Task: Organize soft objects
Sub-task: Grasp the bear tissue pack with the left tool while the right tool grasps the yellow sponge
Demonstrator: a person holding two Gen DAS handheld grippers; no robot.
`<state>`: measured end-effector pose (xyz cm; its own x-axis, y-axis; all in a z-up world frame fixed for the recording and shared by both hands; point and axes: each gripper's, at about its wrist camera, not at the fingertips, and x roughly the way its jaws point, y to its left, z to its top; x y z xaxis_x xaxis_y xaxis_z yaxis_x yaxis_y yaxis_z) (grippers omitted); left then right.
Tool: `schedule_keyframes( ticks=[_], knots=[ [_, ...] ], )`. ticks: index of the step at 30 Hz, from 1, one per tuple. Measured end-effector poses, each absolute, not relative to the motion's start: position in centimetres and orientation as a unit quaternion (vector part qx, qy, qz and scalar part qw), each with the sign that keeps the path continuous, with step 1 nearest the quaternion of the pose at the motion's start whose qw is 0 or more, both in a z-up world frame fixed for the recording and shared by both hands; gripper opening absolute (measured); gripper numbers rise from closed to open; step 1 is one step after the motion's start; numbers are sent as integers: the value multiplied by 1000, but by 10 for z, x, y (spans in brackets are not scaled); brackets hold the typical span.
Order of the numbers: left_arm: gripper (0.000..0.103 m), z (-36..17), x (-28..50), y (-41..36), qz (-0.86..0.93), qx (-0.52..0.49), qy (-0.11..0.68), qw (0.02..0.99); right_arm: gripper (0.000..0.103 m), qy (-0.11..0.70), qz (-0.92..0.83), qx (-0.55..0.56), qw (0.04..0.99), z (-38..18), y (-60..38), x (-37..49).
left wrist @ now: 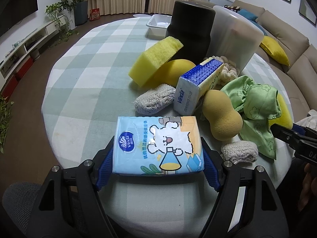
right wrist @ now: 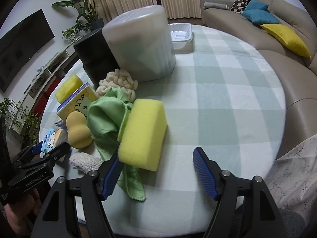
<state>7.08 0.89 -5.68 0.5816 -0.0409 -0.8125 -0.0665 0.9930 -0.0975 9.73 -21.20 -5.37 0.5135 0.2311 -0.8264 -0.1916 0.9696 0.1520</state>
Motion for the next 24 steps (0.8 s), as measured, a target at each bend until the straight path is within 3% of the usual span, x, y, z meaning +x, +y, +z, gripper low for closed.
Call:
schedule_keyframes(
  ticks=[12, 15, 19, 24],
  knots=[
    [74, -58, 71, 6, 7, -47, 453, 890, 70, 480, 117, 3, 870, -60, -200, 110],
    [74, -58, 70, 6, 6, -41, 451, 892, 59, 475, 120, -8, 872, -64, -193, 114],
    [73, -56, 69, 8, 1, -49, 450, 892, 28, 473, 123, 2, 873, -63, -198, 111],
    [73, -56, 67, 11, -5, -56, 451, 891, 27, 464, 129, -4, 876, -60, -198, 103]
  ],
)
